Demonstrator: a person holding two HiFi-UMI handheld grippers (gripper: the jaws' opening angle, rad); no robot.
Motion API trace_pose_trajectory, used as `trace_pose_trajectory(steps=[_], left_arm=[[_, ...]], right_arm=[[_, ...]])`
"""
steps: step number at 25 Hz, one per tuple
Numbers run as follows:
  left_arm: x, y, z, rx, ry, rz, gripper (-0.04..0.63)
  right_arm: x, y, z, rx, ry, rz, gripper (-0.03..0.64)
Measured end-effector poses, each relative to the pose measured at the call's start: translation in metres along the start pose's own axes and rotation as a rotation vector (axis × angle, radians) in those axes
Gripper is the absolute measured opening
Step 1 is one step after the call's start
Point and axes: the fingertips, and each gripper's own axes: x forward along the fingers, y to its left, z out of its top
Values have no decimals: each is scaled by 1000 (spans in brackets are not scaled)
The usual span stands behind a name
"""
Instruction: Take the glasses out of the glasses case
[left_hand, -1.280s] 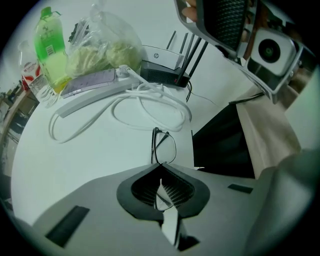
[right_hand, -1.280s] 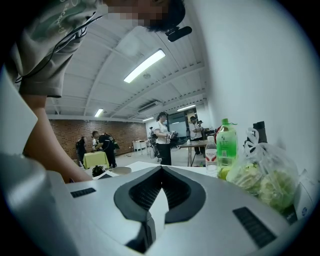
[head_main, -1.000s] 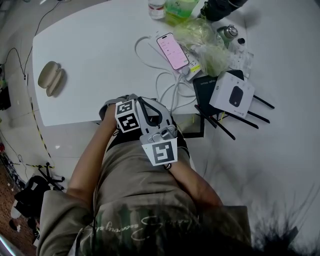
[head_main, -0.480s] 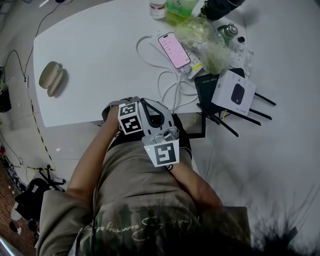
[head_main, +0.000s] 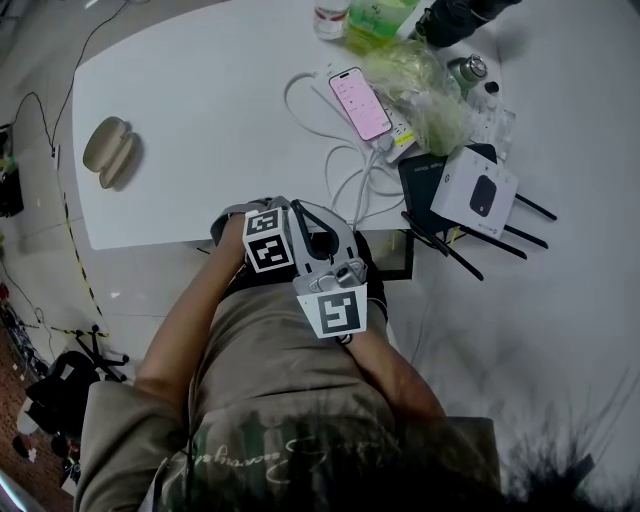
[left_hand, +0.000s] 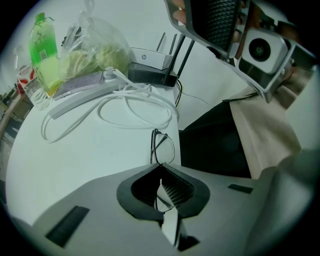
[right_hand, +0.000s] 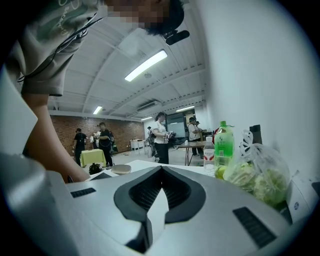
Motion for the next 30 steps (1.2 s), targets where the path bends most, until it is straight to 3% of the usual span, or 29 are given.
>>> trace_pose_trajectory(steps=[17,30], left_arm=[[3,-3,-1,21,-6,-12,18],[0,-3,2,-15,-48,-24,18]], right_arm=[[0,-33,7,-39,-30,-77,12],[10,-34,12,-44,-33,-64,12]])
